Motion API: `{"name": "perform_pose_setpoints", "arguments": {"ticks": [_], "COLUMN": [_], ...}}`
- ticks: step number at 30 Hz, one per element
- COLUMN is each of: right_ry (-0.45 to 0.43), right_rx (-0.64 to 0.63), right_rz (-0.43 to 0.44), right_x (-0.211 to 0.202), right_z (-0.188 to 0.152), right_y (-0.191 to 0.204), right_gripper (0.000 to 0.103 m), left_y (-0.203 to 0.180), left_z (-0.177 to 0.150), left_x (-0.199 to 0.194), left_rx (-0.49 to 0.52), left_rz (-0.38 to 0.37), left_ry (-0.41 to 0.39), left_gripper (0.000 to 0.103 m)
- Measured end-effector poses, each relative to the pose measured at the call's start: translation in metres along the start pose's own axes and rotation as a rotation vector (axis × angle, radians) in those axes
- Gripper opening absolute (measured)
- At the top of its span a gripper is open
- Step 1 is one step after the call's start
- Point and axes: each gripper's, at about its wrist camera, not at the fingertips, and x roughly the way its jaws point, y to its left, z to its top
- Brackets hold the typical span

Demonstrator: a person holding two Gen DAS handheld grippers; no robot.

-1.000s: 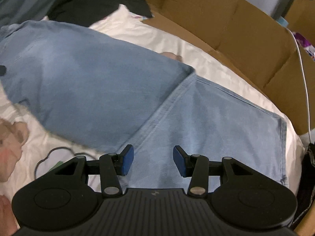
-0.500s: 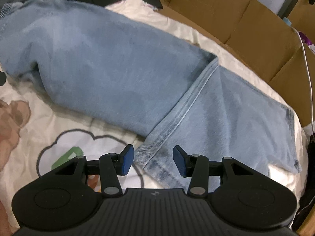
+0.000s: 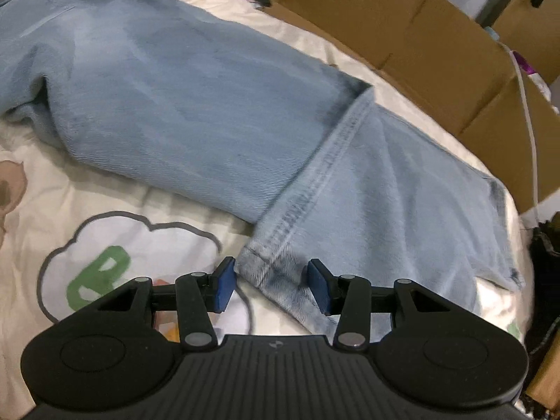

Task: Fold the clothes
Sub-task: 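Move the right tool to the folded leg cuff and grasp its hem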

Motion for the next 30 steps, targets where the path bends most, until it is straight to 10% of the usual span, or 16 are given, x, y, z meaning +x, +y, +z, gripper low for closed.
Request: {"name": "perform_pose_setpoints", "arguments": {"ticks": [30], "right_ry": [-0.151], "right_rx": [-0.108], "right_rz": [-0.221], "right_x": [-0.021], "right_z": [-0.006], "right_y": [-0.016], "right_gripper": [0.048], "left_y": [0.001], "left_z": [-0.017], "left_x": [0.002], "left_rx": [0.008], "left_rz": [0.000], "left_ry": [0.042], "left_gripper": [0.056]}}
